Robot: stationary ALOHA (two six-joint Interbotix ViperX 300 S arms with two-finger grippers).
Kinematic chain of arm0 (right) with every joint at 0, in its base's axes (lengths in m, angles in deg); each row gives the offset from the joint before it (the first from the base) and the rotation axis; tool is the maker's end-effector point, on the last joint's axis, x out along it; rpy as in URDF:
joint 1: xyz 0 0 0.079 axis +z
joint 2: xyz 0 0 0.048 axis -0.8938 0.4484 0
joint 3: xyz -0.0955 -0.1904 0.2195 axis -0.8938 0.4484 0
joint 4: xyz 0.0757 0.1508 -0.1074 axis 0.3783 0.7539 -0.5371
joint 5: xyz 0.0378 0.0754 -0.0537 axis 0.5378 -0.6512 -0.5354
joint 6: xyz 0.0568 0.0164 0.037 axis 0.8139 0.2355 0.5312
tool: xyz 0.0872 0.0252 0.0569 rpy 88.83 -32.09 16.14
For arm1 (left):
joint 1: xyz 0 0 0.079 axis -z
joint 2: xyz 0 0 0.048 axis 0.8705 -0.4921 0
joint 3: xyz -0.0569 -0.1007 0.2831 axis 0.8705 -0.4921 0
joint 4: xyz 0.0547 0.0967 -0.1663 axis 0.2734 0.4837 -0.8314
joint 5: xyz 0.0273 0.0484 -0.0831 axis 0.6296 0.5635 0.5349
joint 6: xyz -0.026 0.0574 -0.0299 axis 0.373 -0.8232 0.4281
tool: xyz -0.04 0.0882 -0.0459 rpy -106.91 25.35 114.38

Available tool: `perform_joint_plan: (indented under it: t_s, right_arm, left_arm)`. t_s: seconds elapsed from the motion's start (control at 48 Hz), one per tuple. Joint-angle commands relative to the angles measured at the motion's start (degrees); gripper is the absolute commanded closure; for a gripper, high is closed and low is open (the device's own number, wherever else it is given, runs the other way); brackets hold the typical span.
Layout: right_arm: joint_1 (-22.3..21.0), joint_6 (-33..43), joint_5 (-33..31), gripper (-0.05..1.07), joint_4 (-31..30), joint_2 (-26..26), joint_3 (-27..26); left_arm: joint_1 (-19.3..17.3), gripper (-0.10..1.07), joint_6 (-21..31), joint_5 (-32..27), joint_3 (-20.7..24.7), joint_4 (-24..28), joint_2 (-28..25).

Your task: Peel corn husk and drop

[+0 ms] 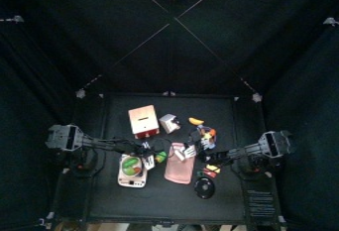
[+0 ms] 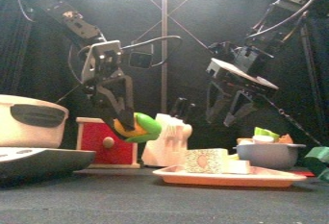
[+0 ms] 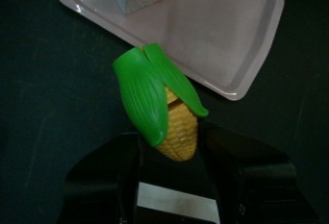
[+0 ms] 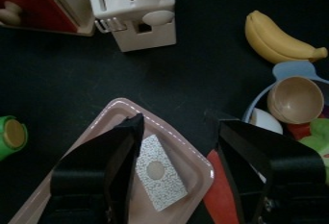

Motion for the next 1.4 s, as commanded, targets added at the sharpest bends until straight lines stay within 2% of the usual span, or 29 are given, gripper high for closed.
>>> perform_joint_plan:
  t_s: [0.0, 0.167, 0.25, 0.375, 0.583, 0.812, 1.042, 1.375]
  right_arm:
    - [1.67, -0.09, 0.97, 0.16, -3.87, -3.6, -0.62]
    - [6.33, 0.18, 1.85, 0.16, -15.12, -6.42, -0.18]
    - [8.7, 0.26, 1.85, 0.16, -20.83, -7.21, -0.62]
    - [10.2, 0.26, 1.76, 0.16, -24.87, -7.03, -1.32]
    - [10.55, 0.0, 1.76, 0.11, -26.54, -6.5, -2.02]
    - [10.02, -0.09, 2.2, -0.01, -26.46, -5.8, -1.85]
    - [8.35, -0.26, 5.45, -0.02, -26.89, -4.92, -2.11]
    - [5.45, -0.18, 6.59, -0.01, -27.16, -4.04, -2.2]
  left_arm:
    - [-0.26, 0.35, -0.09, 4.57, 0.53, 0.26, 2.11]
    - [0.09, 0.35, 0.26, 13.89, -0.62, -0.88, 2.64]
    - [0.09, 0.35, 0.53, 17.05, -0.97, -4.22, 2.72]
    - [0.09, 0.35, 0.44, 20.57, -1.41, -8.26, 2.72]
    - [0.26, 0.35, 0.35, 23.73, -2.02, -9.23, 3.43]
    - [0.35, 0.35, 0.35, 23.99, -2.11, -8.7, 3.69]
    - [0.35, 0.35, 0.35, 24.79, -1.85, -8.61, 3.69]
    - [1.67, 0.35, 0.26, 25.93, -1.85, -7.73, 3.52]
